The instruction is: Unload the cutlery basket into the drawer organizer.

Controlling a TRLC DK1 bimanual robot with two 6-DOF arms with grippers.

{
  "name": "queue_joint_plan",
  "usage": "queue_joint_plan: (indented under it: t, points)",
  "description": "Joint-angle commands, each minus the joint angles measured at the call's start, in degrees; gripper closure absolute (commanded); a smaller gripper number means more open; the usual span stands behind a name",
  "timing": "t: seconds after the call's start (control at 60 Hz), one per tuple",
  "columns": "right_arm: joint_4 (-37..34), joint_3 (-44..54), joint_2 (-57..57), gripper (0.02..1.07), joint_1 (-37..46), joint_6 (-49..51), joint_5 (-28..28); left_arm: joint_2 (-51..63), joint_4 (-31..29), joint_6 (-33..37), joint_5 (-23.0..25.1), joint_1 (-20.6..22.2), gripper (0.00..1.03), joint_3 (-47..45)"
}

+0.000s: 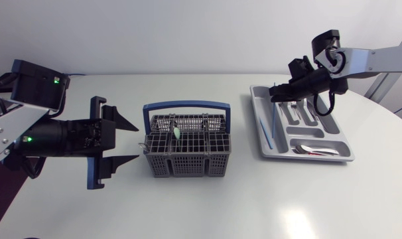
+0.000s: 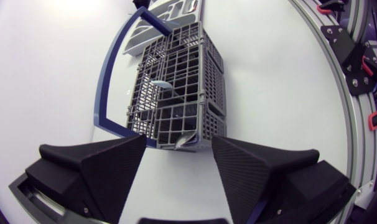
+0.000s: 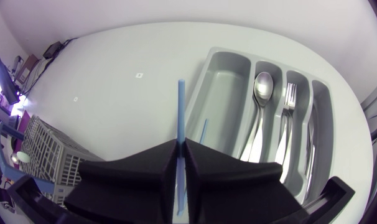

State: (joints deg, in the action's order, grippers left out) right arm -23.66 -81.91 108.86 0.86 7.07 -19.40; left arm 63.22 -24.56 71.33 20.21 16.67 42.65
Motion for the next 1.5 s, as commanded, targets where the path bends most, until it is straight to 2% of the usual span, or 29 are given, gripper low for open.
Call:
queue_joint_plan:
  t: [0.0,0.183,0.333,0.367,0.483,0.533,0.583,0.65,0.933,1.1,1.483]
  points:
    - [-2.1,-3.8,5.2,1.01,-0.2,-0.1,0.6,1.7,-0.1,3.9,-1.1,0.9,0.40,1.6]
    - [-5.6,-9.9,11.6,1.01,-0.5,-0.6,0.9,3.3,1.4,9.1,-3.0,1.7,0.58,1.8]
    - [-9.5,-15.6,17.0,1.00,-1.0,-1.4,0.8,3.8,1.8,14.0,-4.7,2.0,0.59,1.4]
    - [-10.1,-16.4,17.8,0.93,-1.0,-1.4,0.8,3.8,2.0,14.8,-5.2,2.1,0.58,1.4]
    - [-10.8,-17.2,18.1,0.45,-1.0,-1.3,0.8,3.8,3.3,16.7,-6.1,2.2,0.58,1.4]
    - [-10.7,-16.7,17.4,0.28,-1.0,-1.0,0.8,3.7,3.6,17.7,-6.1,2.4,0.58,1.3]
    - [-10.8,-16.3,16.7,0.15,-1.0,-0.8,0.8,3.7,4.3,18.8,-6.1,2.4,0.58,0.5]
    - [-10.7,-15.1,15.6,0.07,-1.2,-0.5,0.7,3.3,5.3,20.2,-6.1,2.5,0.58,-0.6]
    - [-8.4,-6.8,8.7,0.07,-1.8,1.0,-0.2,0.1,5.2,25.0,-6.5,3.7,0.59,-2.5]
    - [-6.0,-0.6,4.3,0.07,-3.1,1.6,-0.2,0.5,3.0,29.7,-6.7,2.2,0.66,-2.0]
    - [-3.9,8.3,-3.7,0.07,-4.6,3.7,0.1,1.6,2.3,35.4,-6.6,1.2,0.68,-2.8]
